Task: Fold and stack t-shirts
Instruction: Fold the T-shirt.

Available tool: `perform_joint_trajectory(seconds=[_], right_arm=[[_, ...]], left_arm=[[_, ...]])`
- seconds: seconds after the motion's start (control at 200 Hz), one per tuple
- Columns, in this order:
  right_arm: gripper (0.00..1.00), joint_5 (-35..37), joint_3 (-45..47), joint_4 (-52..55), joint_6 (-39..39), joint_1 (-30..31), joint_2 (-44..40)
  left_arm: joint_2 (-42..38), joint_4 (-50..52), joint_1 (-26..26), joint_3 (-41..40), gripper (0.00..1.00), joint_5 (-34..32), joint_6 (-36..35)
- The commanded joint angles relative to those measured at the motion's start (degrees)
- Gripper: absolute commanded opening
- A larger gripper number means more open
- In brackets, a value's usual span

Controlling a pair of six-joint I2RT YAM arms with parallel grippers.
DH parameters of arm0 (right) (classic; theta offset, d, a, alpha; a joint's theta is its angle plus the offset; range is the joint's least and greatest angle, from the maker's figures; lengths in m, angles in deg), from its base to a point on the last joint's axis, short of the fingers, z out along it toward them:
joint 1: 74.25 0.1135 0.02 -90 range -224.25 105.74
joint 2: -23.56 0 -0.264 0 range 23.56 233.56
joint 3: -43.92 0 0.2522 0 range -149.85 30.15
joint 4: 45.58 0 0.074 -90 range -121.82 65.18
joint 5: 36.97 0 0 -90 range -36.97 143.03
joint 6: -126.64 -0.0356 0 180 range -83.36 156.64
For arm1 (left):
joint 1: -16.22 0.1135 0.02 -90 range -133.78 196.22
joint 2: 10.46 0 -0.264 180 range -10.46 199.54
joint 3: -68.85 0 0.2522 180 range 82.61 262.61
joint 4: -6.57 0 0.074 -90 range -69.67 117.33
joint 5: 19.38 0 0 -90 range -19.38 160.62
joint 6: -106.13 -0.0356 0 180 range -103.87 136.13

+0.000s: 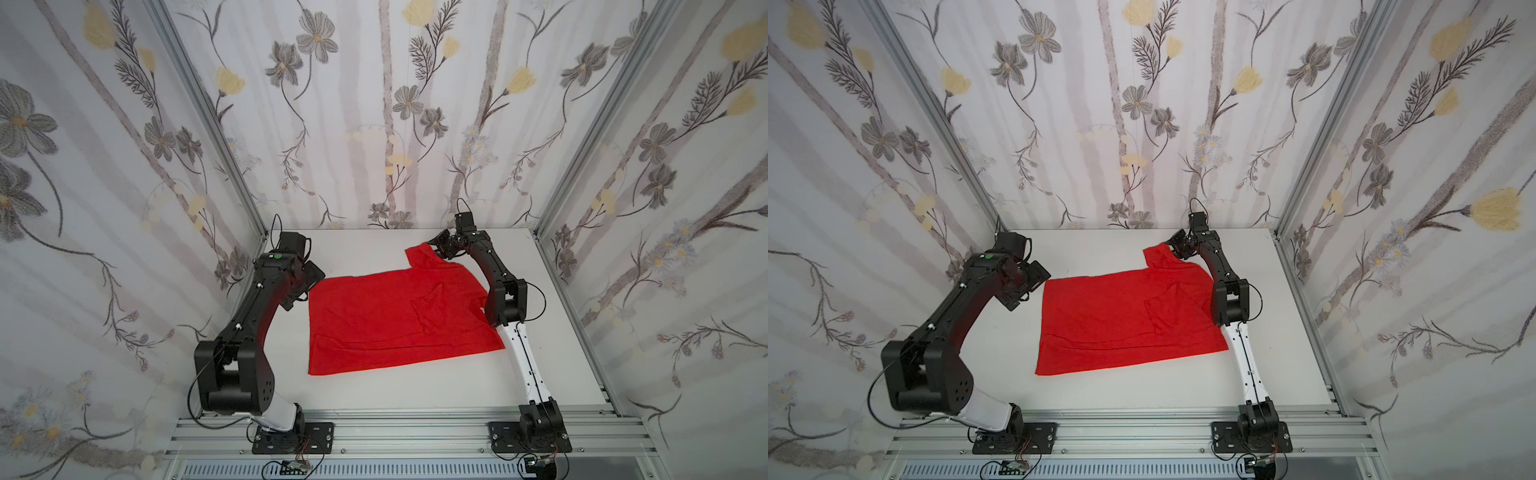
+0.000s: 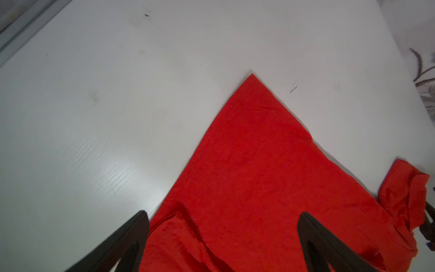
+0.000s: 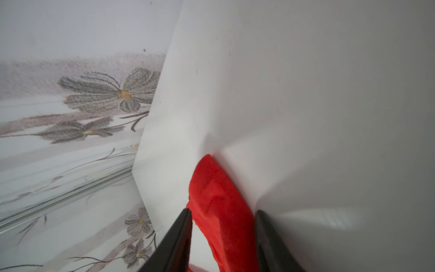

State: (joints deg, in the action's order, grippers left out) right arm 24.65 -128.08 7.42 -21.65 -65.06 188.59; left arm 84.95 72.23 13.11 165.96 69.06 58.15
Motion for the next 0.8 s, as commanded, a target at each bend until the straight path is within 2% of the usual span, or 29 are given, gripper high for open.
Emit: perform_joint_trajectory(seconds=[0.0,0.15,0.29,0.395,0.579,0.759,0.794], right_arm=[[0.44,-2.1,0.9,9.2,8.1,1.0,-1.8],[0.46,-1.2,2.9,11.6,13.2,2.4,-4.1],[0.56,2.8,2.1,11.6,20.4,2.5,-6.1],[0.63,2.2,2.0,11.6,26.4,2.7,-6.1],[0.67,1.8,2.2,14.4,34.4,4.5,-6.1],[0.67,3.8,0.1,14.4,34.6,5.9,-3.8],[0.67,4.9,-0.3,14.4,34.5,6.0,-3.4]], left_arm=[[10.3,7.9,0.4,9.8,0.99,-0.2,-5.9],[26.3,15.8,0.5,27.5,0.97,-0.7,-9.1],[37.4,22.6,0.7,41.3,0.95,-4.3,-10.9],[44.0,26.6,1.0,49.5,0.93,-5.5,-12.3],[52.3,30.6,1.8,57.9,0.89,-3.3,-14.3],[55.4,30.0,2.8,58.5,0.82,1.5,-15.3],[55.9,29.7,3.0,58.4,0.76,2.4,-15.8]])
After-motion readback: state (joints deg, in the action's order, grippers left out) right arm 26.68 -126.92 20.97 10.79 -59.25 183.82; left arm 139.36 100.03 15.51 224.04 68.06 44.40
